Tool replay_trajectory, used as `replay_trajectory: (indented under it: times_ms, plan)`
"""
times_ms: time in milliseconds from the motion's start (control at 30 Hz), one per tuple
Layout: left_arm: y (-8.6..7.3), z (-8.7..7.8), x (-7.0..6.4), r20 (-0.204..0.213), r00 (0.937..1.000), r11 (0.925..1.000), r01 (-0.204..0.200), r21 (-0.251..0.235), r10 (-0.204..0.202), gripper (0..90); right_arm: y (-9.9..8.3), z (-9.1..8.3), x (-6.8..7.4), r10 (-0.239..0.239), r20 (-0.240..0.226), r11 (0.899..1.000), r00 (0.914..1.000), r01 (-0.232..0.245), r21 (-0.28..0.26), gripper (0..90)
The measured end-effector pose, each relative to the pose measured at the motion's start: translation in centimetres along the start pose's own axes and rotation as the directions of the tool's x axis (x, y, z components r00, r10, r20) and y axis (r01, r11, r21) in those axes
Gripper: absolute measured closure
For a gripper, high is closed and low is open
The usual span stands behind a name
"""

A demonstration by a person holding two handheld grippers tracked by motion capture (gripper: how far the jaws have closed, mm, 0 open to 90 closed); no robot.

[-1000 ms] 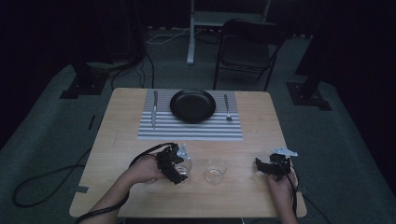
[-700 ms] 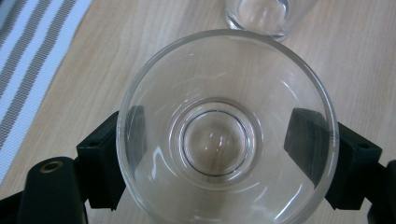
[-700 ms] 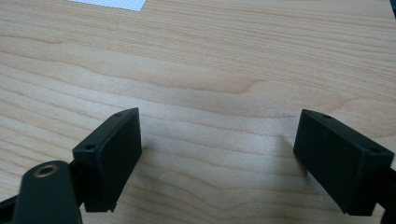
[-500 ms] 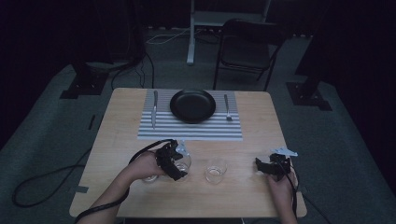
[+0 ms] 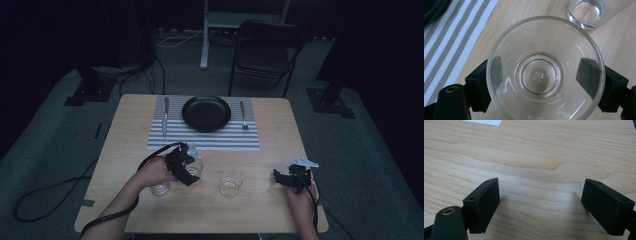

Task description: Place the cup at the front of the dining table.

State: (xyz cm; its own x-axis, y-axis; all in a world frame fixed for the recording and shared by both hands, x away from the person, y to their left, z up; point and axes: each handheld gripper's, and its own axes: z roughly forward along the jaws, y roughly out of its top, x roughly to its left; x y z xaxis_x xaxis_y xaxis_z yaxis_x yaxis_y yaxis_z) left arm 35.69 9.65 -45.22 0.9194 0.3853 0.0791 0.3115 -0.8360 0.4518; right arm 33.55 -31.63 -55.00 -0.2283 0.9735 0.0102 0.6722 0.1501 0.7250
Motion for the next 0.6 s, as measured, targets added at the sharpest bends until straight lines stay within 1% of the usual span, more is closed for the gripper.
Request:
replay_trajectory:
  times_ms: [67, 100, 133, 267, 300, 367, 400, 433, 467, 567, 600]
  plan:
    - [0.0, 0.0, 0.4, -0.006, 0.9998, 0.9998, 0.018, -0.004, -0.018, 18.6, 0.0, 0.0, 0.0, 0.0, 0.0, 1.0, 1.0, 0.0, 0.0, 14.6]
    - [0.0, 0.0, 0.4, -0.006, 0.9998, 0.9998, 0.018, -0.004, -0.018, 18.6, 0.0, 0.0, 0.0, 0.0, 0.0, 1.0, 1.0, 0.0, 0.0, 14.6]
    - [0.0, 0.1, 0.7, -0.015, 0.9995, 0.9996, 0.028, 0.0, -0.028, 18.6, 0.0, 0.0, 0.0, 0.0, 0.0, 1.0, 1.0, 0.0, 0.0, 14.6]
    - [-0.1, 0.1, 1.2, -0.029, 0.9987, 0.9992, 0.041, 0.002, -0.041, 18.6, 0.0, 0.0, 0.0, 0.0, 0.0, 1.0, 1.0, 0.0, 0.0, 14.6]
    - [-0.1, 0.1, 1.3, -0.031, 0.9984, 0.9988, 0.048, 0.003, -0.048, 18.6, 0.0, 0.0, 0.0, 0.0, 0.0, 1.0, 1.0, 0.0, 0.0, 14.6]
    - [-0.1, 0.1, 1.4, -0.032, 0.9985, 0.999, 0.044, 0.003, -0.043, 18.6, 0.0, 0.0, 0.0, 0.0, 0.0, 1.0, 1.0, 0.0, 0.0, 14.6]
    - [-0.1, 0.1, 1.8, -0.027, 0.9981, 0.9985, 0.055, 0.005, -0.054, 18.6, 0.0, 0.0, 0.0, 0.0, 0.0, 1.0, 1.0, 0.0, 0.0, 14.6]
    - [0.0, 0.1, 2.0, -0.042, 0.9973, 0.9981, 0.061, 0.007, -0.06, 18.6, 0.0, 0.0, 0.0, 0.0, 0.0, 1.0, 1.0, 0.0, 0.0, 14.6]
    - [0.0, 0.2, 2.1, -0.048, 0.9968, 0.9979, 0.064, 0.01, -0.064, 18.6, 0.0, 0.0, 0.0, 0.0, 0.0, 1.0, 1.0, 0.0, 0.0, 14.6]
    - [0.0, 0.2, 2.3, -0.056, 0.996, 0.9974, 0.07, 0.014, -0.069, 18.6, 0.0, 0.0, 0.0, 0.0, 0.0, 1.0, 1.0, 0.0, 0.0, 14.6]
    - [-0.1, 0.2, 2.5, -0.074, 0.9938, 0.9964, 0.084, 0.012, -0.082, 18.6, 0.0, 0.0, 0.0, 0.0, 0.0, 1.0, 1.0, 0.0, 0.0, 14.6]
